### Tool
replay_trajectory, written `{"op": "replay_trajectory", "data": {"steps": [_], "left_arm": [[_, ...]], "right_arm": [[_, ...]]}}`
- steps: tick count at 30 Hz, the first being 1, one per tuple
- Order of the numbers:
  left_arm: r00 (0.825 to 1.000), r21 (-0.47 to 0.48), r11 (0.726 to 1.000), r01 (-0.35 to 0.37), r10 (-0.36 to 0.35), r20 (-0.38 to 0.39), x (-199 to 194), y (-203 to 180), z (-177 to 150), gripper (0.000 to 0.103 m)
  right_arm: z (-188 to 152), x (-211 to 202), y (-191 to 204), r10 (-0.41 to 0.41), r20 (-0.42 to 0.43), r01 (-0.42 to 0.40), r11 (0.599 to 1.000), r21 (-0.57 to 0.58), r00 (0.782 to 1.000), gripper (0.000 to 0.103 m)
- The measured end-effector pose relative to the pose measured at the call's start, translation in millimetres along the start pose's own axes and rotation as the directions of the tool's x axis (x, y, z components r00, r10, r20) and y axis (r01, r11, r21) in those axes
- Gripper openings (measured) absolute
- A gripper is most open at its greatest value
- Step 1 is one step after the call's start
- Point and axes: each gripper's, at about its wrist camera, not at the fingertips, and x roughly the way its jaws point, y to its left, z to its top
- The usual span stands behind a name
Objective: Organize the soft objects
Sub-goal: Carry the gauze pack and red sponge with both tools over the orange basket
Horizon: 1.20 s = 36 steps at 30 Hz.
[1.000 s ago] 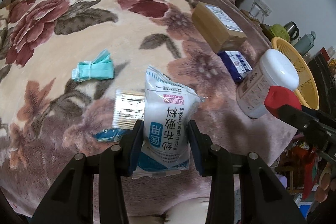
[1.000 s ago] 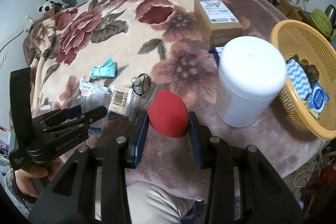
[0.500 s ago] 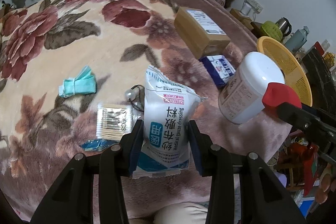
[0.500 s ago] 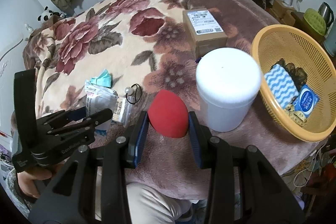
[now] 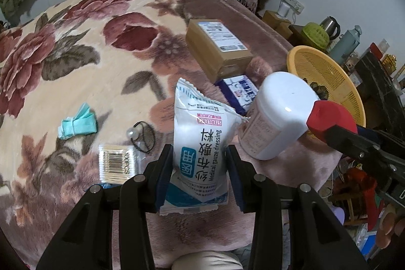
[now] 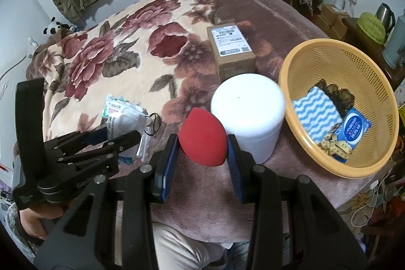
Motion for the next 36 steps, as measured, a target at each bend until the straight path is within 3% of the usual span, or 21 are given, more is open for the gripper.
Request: {"op": "replay_trajectory", "data": {"steps": [36], "left_arm": [[0.994, 0.153, 0.983, 0.103, -0.107, 0.017, 5, -133, 52, 0.043]], "right_arm": [[11, -50, -115, -0.073, 0.086, 0.06, 0.986, 0.153, 0.994, 0.038]]}}
